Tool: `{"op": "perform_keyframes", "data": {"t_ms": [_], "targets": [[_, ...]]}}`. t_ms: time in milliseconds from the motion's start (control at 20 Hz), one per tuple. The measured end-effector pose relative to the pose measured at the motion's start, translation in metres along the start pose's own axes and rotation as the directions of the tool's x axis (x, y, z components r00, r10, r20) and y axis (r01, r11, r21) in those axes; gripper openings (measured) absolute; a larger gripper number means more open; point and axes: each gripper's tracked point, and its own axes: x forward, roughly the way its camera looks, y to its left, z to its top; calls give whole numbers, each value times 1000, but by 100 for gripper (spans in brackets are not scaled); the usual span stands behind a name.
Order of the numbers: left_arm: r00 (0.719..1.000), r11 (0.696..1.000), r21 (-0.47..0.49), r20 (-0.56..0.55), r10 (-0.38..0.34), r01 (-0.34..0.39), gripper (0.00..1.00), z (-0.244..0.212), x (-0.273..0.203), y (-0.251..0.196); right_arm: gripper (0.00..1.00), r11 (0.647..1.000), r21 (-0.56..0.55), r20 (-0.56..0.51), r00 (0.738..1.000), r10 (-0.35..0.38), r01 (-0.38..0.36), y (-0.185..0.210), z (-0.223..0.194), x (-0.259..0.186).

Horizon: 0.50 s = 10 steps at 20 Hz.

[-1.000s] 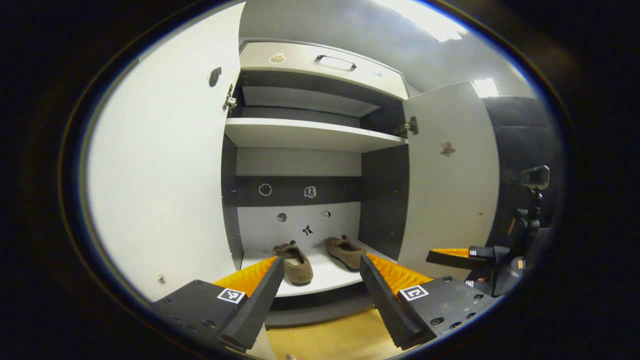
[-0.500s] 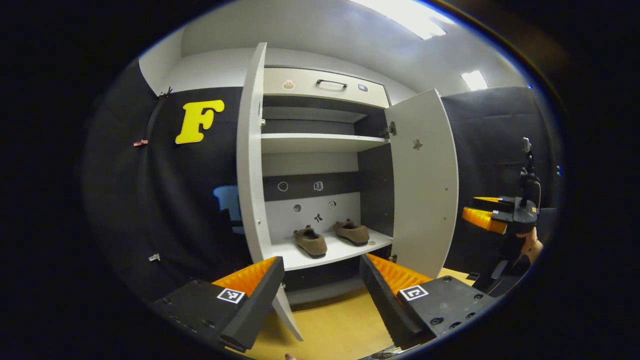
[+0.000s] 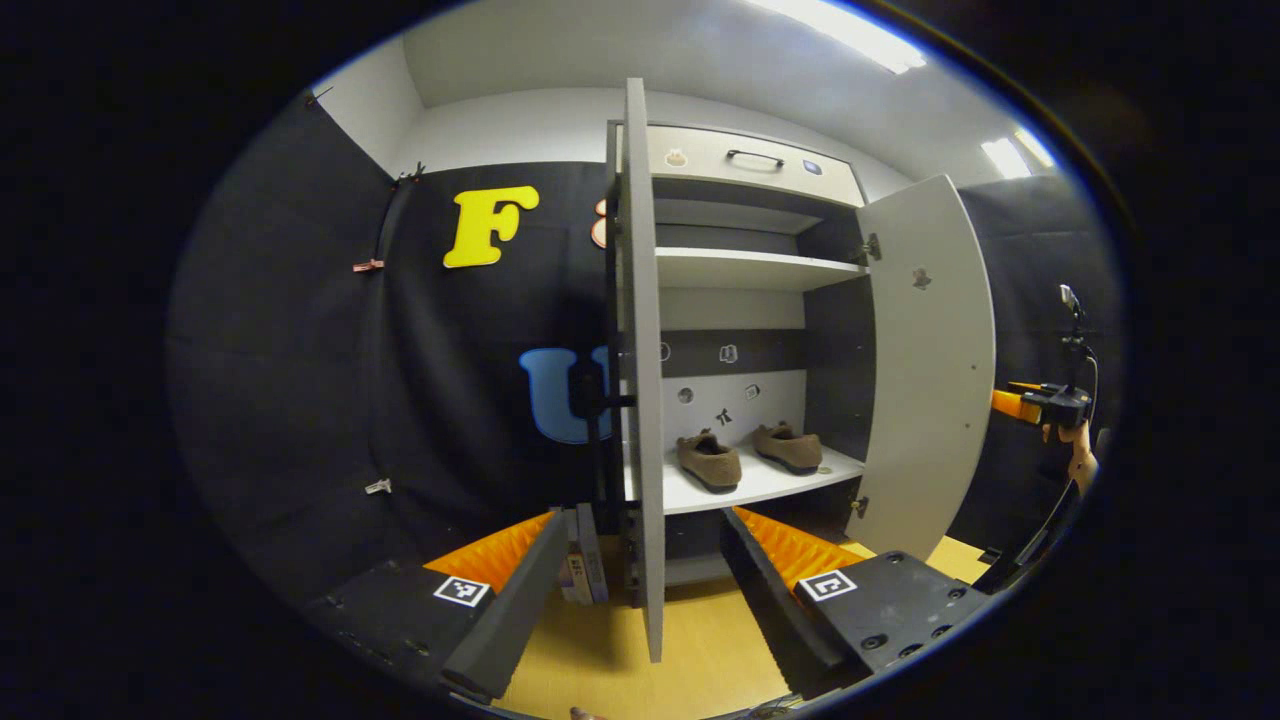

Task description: Grab one shoe with the right hand and put it into the shoe cabinet, grab the other shoe with the left hand and put it into the shoe cabinet; then close the right door with the right hand and the left door with the left hand.

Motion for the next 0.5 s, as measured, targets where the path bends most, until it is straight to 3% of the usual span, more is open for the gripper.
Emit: {"op": "perform_keyframes", "data": {"t_ms": [100,250,500], "targets": [[999,999,-21,6,38,-38,96,-1,0,8,100,999,11,-11,999,36,-35,3,-2,4],[998,997,-52,11,61,-61,96,-4,-1,11,96,995,7,-8,995,103,-103,23,-2,4],[999,996,-71,3,54,-54,97,-8,4,5,95,957,58,-30,958,286,-284,89,-9,12]]}}
